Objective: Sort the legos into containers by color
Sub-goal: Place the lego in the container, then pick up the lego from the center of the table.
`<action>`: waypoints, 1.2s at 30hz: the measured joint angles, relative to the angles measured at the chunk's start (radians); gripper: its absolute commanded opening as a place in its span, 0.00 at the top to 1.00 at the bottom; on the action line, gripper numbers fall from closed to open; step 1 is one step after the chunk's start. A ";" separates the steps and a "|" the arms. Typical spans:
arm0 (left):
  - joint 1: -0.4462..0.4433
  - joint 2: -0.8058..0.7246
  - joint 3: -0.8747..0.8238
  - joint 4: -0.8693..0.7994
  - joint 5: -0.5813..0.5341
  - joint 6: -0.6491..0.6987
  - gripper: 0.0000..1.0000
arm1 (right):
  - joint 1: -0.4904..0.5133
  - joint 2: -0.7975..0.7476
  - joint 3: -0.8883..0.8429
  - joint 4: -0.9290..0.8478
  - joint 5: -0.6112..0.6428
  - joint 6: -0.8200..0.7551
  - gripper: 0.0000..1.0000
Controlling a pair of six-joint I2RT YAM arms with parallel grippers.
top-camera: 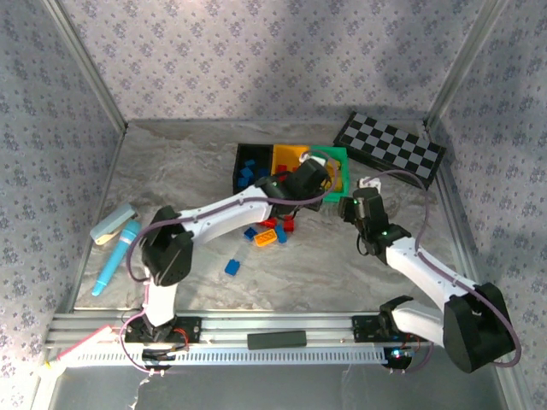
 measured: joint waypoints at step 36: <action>0.093 -0.098 -0.185 0.006 0.092 0.065 0.32 | -0.071 0.076 -0.009 0.023 -0.126 0.042 0.42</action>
